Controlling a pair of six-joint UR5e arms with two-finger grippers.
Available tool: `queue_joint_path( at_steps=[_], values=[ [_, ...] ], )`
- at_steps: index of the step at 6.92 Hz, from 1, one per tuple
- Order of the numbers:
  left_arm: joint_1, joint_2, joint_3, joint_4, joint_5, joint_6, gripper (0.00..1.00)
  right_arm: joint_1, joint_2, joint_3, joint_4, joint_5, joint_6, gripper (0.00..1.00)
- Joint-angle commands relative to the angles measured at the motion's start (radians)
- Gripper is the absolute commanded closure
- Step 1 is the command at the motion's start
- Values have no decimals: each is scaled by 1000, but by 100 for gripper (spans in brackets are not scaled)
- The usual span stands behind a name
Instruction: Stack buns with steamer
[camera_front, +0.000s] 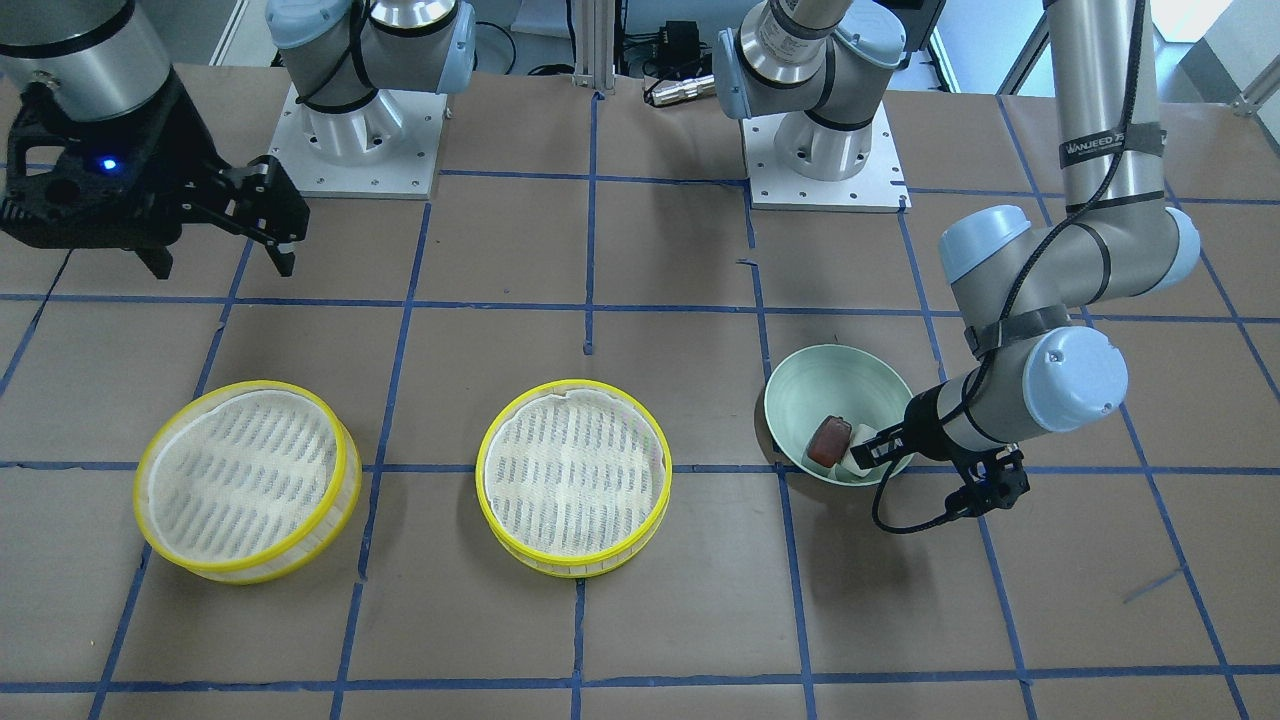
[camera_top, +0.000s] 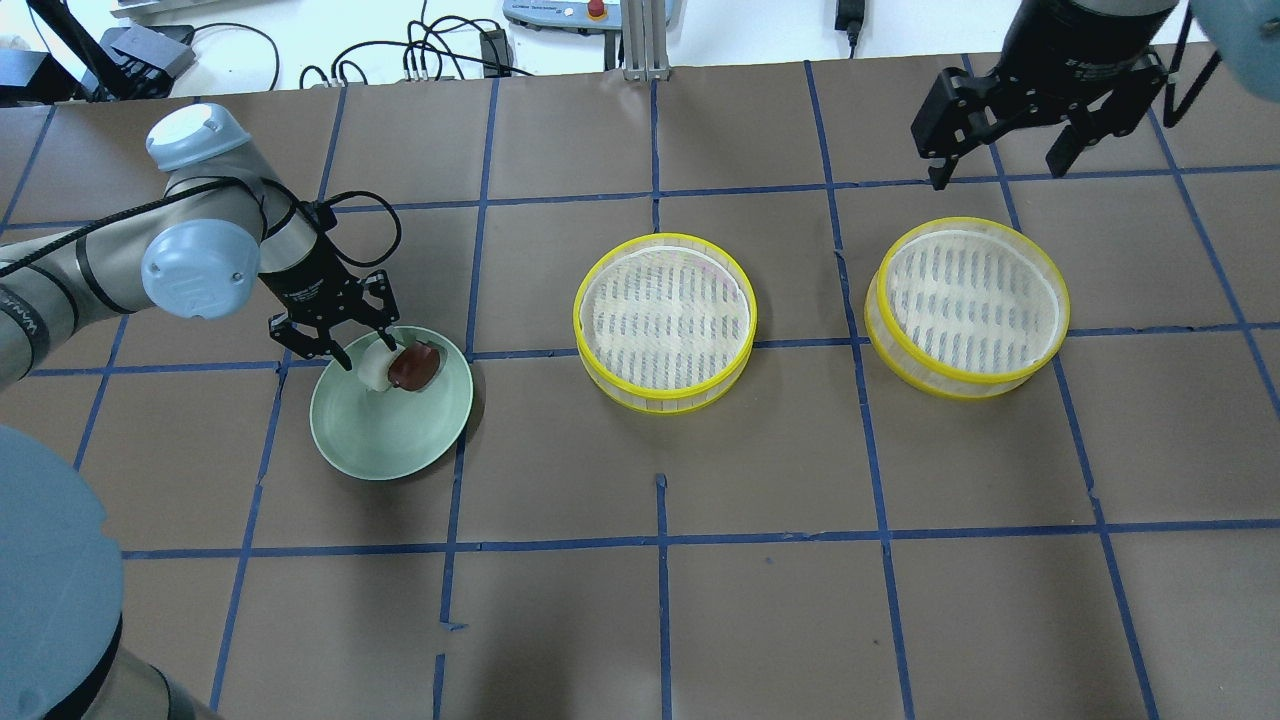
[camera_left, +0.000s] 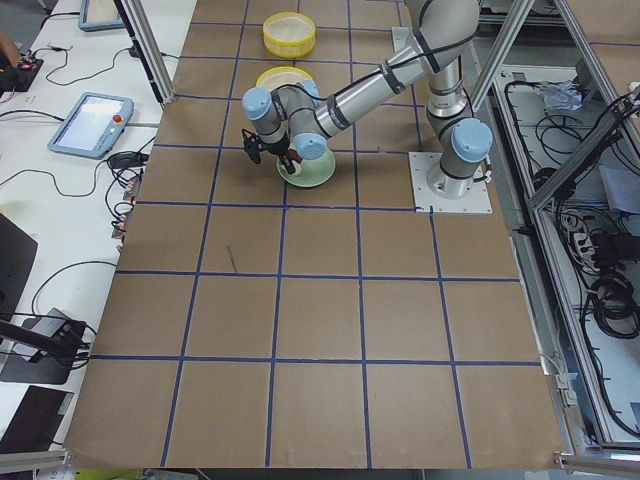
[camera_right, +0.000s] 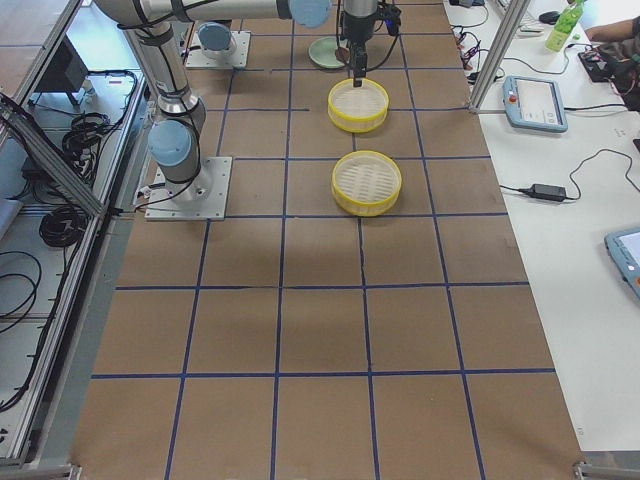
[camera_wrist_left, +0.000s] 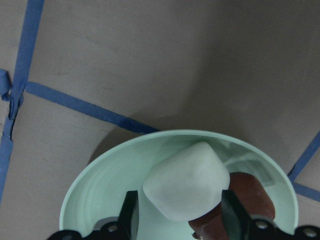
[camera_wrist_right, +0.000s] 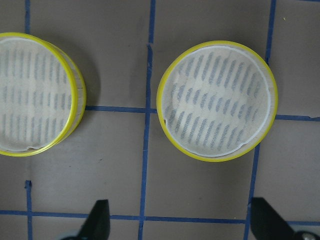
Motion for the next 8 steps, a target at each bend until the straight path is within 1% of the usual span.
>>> queue_joint_path(
  at_steps=[1,2,3,4,5,6,7,8],
  values=[
    [0,-2,-16,6,5,12,81,-167,9,15,-4,-2,-214,0],
    [0,0,3,6,5,26,96,-223,41,16,-66,-10,-297,0],
    [-2,10,3,7,8,82,100,-276,96,18,-103,-1,-331,0],
    [-5,18,6,9,46,118,100,-307,177,47,-205,18,-334,0],
    [-6,23,26,11,84,177,100,-317,240,111,-337,30,-338,0],
    [-15,23,67,-2,97,192,100,-318,269,198,-505,30,-338,0],
    [-32,29,84,-11,41,155,100,-318,279,293,-607,32,-338,1],
    [-52,45,89,-38,-52,31,100,-320,294,350,-658,32,-336,3]
  ],
)
